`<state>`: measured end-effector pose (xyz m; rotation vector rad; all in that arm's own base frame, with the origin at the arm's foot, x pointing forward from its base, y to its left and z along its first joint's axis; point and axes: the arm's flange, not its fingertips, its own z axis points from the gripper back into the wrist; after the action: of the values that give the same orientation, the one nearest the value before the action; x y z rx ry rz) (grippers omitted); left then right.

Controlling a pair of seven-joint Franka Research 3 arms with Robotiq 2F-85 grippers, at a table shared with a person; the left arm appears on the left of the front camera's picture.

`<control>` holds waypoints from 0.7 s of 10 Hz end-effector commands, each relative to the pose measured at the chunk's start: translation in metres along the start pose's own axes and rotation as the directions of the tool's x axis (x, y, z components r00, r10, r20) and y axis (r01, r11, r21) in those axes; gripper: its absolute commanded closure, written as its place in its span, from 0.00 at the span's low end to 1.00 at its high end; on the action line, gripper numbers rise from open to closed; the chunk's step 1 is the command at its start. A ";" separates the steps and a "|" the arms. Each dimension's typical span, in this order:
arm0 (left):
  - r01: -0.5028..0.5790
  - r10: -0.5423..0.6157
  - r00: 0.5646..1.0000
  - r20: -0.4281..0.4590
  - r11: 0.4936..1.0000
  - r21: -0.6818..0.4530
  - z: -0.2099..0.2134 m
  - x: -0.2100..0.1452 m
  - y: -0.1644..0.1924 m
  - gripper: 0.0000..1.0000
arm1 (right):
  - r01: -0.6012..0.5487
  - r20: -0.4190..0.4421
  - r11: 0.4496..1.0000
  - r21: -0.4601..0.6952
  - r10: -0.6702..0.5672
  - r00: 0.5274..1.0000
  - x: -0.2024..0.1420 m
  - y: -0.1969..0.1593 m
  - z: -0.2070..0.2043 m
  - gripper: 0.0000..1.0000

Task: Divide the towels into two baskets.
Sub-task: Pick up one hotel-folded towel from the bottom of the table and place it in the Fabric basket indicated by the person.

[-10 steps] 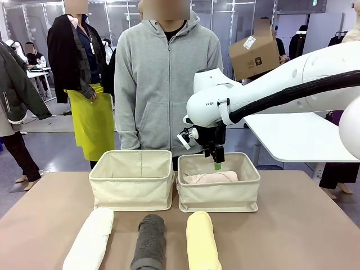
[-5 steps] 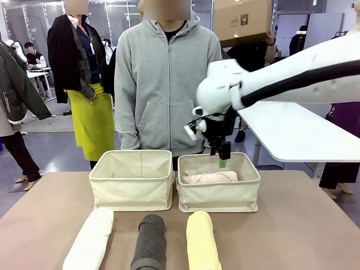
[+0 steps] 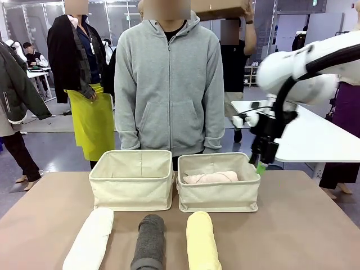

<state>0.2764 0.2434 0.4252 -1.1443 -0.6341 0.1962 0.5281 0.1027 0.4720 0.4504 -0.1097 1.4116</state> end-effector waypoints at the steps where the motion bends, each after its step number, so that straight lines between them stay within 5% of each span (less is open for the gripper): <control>1: 0.005 -0.004 1.000 0.007 1.000 -0.015 0.003 0.000 -0.002 0.00 | 0.080 0.205 0.988 0.129 -0.105 0.973 -0.055 0.040 -0.012 0.00; 3: 0.005 -0.004 1.000 0.007 1.000 -0.015 0.003 0.000 -0.002 0.00 | 0.178 0.287 0.934 0.309 -0.271 0.919 -0.125 0.071 -0.018 0.00; 7: 0.005 -0.004 1.000 0.007 1.000 -0.015 0.003 0.000 -0.002 0.00 | 0.361 0.397 0.780 0.512 -0.587 0.705 -0.277 0.132 0.003 0.00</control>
<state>0.2764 0.2434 0.4253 -1.1436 -0.6340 0.1963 0.3607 -0.1263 0.4073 1.0983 -0.1360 0.8301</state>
